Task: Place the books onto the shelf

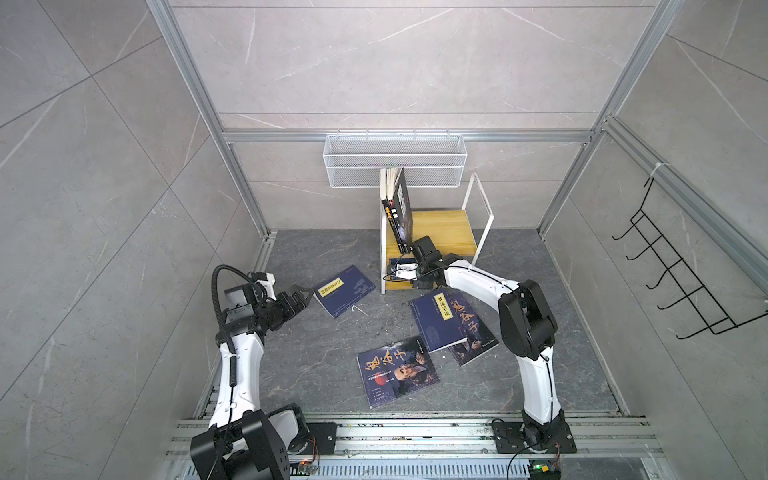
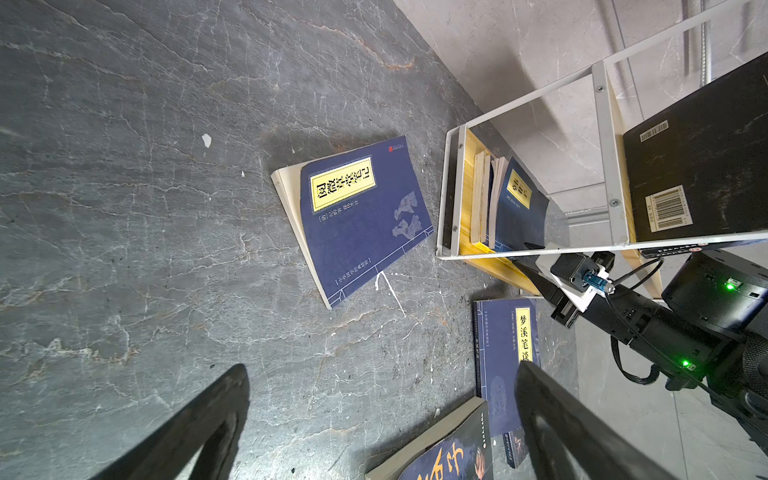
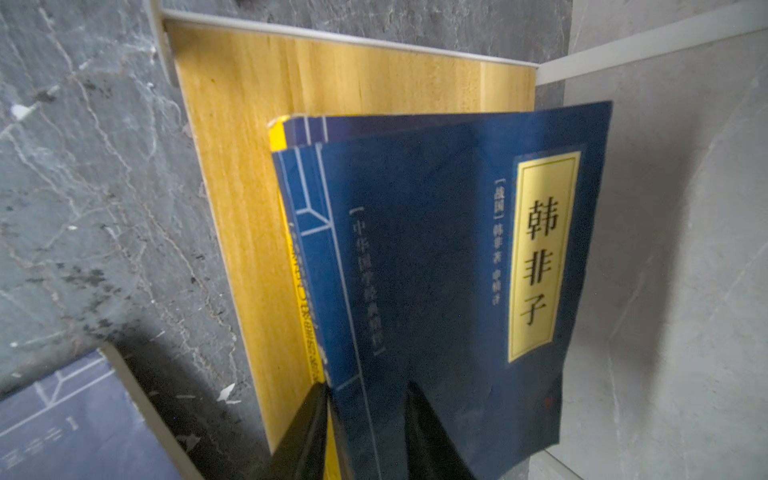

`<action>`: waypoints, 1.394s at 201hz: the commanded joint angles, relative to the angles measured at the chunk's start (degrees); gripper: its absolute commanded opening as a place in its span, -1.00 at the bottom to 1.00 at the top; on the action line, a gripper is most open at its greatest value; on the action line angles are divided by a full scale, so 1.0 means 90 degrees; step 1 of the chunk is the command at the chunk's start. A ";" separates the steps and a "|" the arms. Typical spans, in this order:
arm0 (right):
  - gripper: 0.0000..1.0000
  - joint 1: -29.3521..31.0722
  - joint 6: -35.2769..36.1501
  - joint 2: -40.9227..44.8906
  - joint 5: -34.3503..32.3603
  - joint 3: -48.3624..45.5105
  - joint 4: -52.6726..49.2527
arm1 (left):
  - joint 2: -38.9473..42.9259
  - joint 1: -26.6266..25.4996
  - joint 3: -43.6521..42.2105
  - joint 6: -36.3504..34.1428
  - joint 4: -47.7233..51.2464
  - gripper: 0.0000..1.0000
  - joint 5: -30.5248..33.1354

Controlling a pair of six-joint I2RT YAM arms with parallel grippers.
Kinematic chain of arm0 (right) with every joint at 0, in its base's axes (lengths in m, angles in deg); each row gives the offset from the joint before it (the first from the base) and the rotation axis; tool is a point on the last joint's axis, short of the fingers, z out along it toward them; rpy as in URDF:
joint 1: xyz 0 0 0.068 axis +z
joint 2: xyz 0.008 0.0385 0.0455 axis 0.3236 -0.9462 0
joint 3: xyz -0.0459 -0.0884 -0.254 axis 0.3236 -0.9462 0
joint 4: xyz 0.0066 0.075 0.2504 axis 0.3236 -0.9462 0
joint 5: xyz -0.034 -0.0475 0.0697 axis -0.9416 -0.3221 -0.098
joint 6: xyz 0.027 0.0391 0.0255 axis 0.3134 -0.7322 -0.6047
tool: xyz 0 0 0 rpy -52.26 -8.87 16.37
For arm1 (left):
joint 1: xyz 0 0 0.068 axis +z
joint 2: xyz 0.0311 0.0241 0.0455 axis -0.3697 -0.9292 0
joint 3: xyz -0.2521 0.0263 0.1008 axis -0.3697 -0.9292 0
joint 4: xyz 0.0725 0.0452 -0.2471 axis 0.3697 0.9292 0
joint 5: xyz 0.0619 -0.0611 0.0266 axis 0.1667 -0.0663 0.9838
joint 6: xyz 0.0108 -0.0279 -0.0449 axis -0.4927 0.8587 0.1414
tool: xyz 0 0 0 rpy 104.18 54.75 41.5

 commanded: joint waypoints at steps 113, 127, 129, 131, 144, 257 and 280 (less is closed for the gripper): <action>-0.36 0.0221 -0.0635 -0.0281 0.0138 0.0388 -0.0033 | 0.0058 0.0060 0.0007 0.0076 -0.0155 0.99 -0.0195; -0.36 0.0228 -0.0765 -0.0234 0.0150 0.0379 -0.0010 | 0.0068 0.0060 -0.0024 0.0069 -0.0178 0.99 -0.0187; -0.36 0.0230 -0.0802 -0.0229 0.0157 0.0384 -0.0005 | 0.0072 0.0060 -0.0019 0.0069 -0.0178 0.99 -0.0186; -0.36 0.0235 -0.0833 -0.0215 0.0166 0.0378 -0.0002 | 0.0068 0.0062 -0.0015 0.0069 -0.0175 0.99 -0.0191; -0.33 0.0229 -0.0964 -0.0143 0.0261 0.0301 0.0039 | 0.0035 0.0062 0.0033 0.0070 -0.0120 0.99 -0.0197; -0.47 0.0259 -0.1407 0.0026 0.0447 0.0086 0.0406 | 0.0071 0.0064 -0.0007 0.0105 -0.0162 0.99 -0.0208; -0.49 0.0270 -0.1560 0.0092 0.0488 0.0013 0.0435 | 0.0081 0.0068 -0.0025 0.0095 -0.0162 1.00 -0.0206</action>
